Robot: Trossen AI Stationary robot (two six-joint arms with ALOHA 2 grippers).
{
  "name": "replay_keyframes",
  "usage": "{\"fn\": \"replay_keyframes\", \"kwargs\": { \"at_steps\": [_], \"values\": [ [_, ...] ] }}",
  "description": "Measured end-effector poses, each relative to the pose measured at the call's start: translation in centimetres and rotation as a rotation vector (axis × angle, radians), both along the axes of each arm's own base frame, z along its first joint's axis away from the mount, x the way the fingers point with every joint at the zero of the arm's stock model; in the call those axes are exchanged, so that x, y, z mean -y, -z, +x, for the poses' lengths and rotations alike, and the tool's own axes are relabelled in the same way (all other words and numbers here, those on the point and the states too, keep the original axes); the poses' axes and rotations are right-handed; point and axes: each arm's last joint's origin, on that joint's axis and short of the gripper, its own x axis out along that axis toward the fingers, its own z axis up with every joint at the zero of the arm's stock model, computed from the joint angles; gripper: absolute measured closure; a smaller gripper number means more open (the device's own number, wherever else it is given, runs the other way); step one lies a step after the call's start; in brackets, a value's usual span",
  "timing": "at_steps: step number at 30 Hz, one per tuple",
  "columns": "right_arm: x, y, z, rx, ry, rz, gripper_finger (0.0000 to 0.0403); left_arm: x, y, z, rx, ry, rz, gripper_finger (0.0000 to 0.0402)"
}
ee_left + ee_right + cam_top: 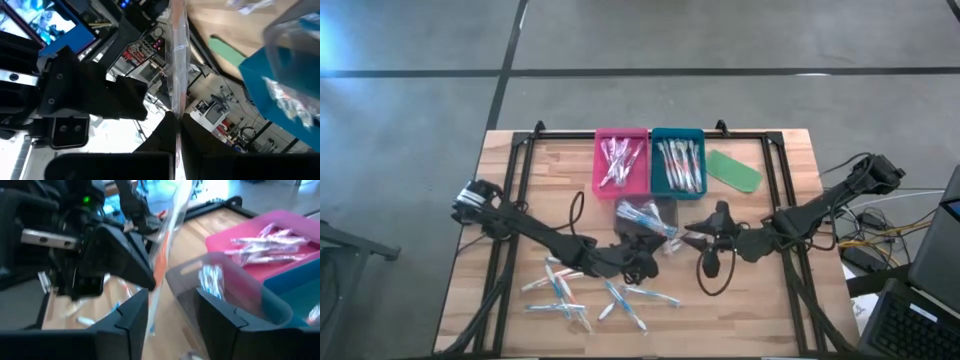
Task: Pick & Place Toothbrushes
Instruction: Put the orange toothbrush into the blue bin
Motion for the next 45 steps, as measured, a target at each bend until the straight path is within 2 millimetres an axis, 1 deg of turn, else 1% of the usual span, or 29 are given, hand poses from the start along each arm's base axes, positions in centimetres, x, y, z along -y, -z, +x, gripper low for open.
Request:
{"fn": "replay_keyframes", "kwargs": {
  "at_steps": [5,10,13,22,29,35,40,41,45],
  "values": [
    [0.6,-0.5,0.5,0.042,0.014,0.022,0.0220,-0.2,-1.2,0.7,0.013,0.015,-0.014,0.0394],
    [1.4,-0.8,1.0,0.066,-0.018,0.064,0.0199,-0.6,-2.1,1.3,0.030,0.038,-0.033,0.0394],
    [1.8,-1.0,1.4,0.078,-0.059,0.098,0.0192,-0.8,-2.1,1.4,0.021,0.053,-0.035,0.0393],
    [3.2,-1.3,2.0,0.076,-0.060,0.121,0.0187,-1.3,-2.1,1.6,0.019,0.066,-0.036,0.0389],
    [3.9,-1.2,2.2,0.073,-0.051,0.126,0.0202,-1.8,-2.2,1.8,0.026,0.068,-0.036,0.0388],
    [4.1,-1.2,2.3,0.069,-0.051,0.106,0.0227,-2.7,-2.3,2.1,0.041,0.072,-0.044,0.0388],
    [4.6,-1.2,2.4,0.065,-0.037,0.083,0.0261,-3.3,-2.4,2.3,0.043,0.093,-0.043,0.0388],
    [4.8,-1.1,2.4,0.064,-0.033,0.081,0.0269,-3.3,-2.4,2.4,0.025,0.122,0.000,0.0388],
    [5.2,-1.1,2.5,0.065,-0.020,0.082,0.0309,-3.6,-2.4,2.4,0.004,0.122,0.062,0.0388]
  ]
}}
